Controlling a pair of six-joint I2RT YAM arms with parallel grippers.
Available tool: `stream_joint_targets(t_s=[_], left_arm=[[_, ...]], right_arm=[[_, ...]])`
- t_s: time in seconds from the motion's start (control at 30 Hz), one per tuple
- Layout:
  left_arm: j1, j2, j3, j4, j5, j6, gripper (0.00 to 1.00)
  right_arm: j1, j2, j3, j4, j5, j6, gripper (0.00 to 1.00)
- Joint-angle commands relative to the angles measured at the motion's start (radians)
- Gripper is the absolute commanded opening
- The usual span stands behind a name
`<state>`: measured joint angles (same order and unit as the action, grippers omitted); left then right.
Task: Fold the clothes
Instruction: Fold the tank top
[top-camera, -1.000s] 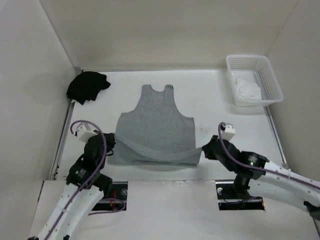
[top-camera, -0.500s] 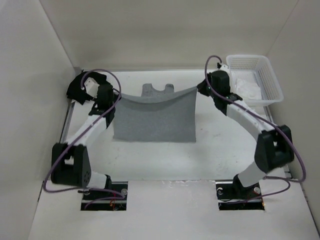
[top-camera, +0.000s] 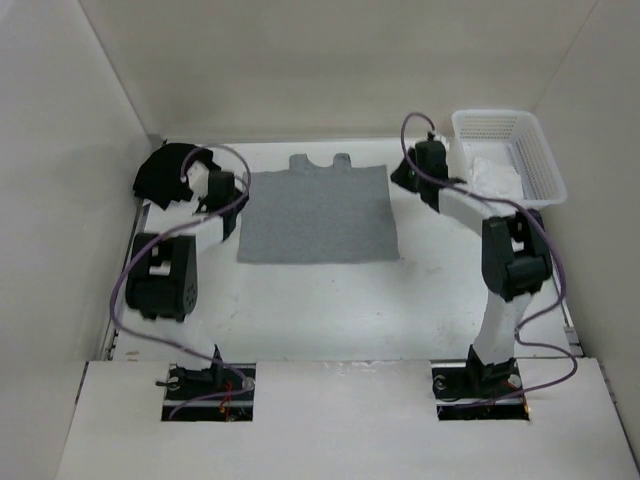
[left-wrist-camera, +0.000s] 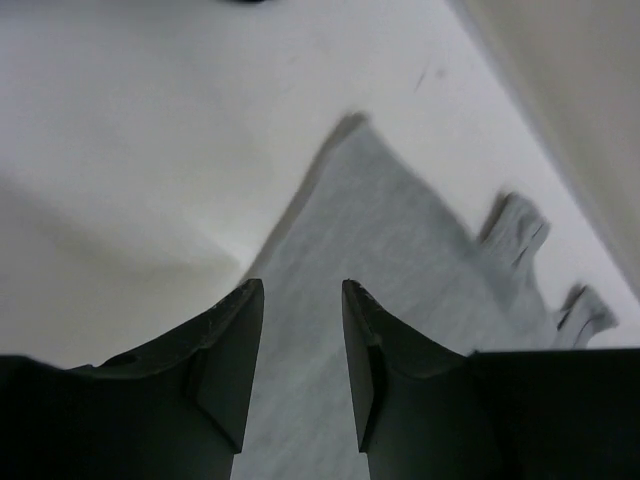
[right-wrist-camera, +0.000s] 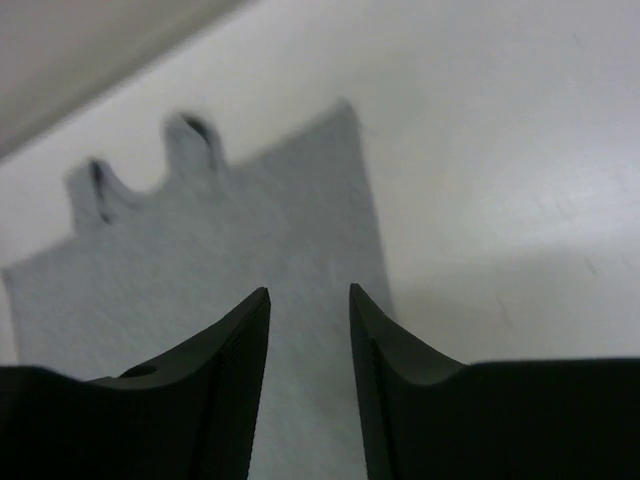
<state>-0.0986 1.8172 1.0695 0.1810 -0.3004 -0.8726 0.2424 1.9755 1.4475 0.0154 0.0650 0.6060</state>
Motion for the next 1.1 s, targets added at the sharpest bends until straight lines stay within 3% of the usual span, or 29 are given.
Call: stream_joint_targets(t_s=[0.0, 0.13, 0.23, 0.37, 0.5, 0.77, 1.07], left_arm=[[-0.034, -0.316, -0.278, 0.11, -0.048, -0.019, 0.35], [-0.059, -0.565, -0.546, 0.077, -0.036, -0.028, 0.37], [-0.046, -0.674, -0.641, 0.003, 0.042, -0.034, 0.39], [-0.042, -0.693, -0.726, 0.009, 0.147, -0.08, 0.41], [-0.033, -0.624, -0.755, 0.124, 0.193, -0.095, 0.44], [0.006, -0.533, -0.77, 0.182, 0.163, -0.143, 0.36], [0.014, -0.472, -0.784, 0.271, 0.152, -0.143, 0.26]], right_arm=[[0.044, -0.245, -0.226, 0.136, 0.061, 0.028, 0.38], [0.1, -0.409, -0.485, 0.199, 0.075, 0.046, 0.04], [0.126, -0.536, -0.66, 0.247, 0.075, 0.095, 0.02], [0.171, -0.679, -0.82, 0.279, 0.101, 0.118, 0.2], [0.177, -0.728, -0.91, 0.284, 0.105, 0.126, 0.4], [0.131, -0.65, -0.947, 0.313, 0.082, 0.172, 0.48], [0.136, -0.557, -0.941, 0.339, 0.036, 0.238, 0.48]])
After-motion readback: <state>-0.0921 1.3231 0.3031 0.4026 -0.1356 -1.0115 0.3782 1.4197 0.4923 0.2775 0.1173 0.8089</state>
